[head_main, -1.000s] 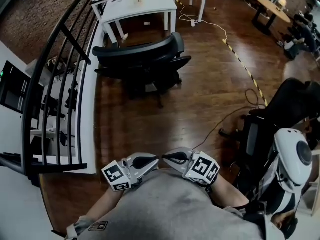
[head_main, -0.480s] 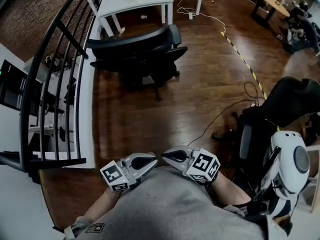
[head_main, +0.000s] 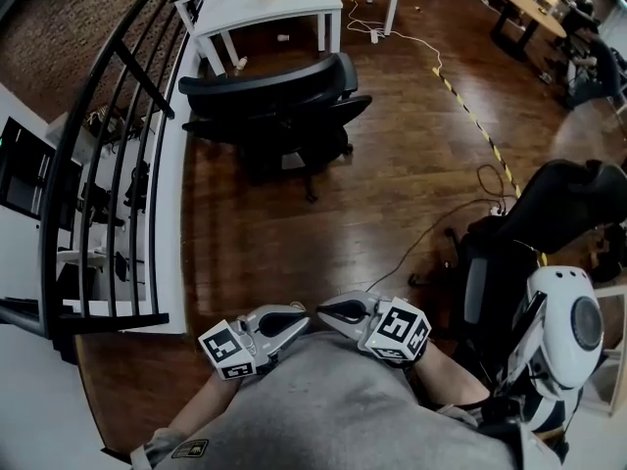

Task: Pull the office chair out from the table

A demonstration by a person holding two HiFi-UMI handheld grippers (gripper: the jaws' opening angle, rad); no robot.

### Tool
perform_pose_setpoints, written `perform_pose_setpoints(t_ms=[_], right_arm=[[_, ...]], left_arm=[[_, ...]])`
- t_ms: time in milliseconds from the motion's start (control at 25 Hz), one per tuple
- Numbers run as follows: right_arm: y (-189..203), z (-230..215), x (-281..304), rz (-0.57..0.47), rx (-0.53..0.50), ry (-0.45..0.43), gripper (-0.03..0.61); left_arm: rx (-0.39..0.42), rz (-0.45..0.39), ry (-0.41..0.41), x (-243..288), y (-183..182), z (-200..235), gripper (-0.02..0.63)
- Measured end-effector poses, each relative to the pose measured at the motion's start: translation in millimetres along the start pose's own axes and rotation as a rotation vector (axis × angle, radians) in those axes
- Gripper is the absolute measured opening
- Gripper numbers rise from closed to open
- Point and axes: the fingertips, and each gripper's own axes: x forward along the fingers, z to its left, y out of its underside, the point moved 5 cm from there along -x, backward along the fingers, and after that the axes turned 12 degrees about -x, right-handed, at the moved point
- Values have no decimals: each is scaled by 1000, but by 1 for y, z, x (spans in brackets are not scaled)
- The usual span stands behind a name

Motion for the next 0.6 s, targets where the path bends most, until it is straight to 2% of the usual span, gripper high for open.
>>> perform_pose_setpoints(t_ms=[600], right_arm=[[-16, -15, 13, 4, -52, -11, 6]], left_arm=[[8, -30, -22, -8, -7, 11, 0]])
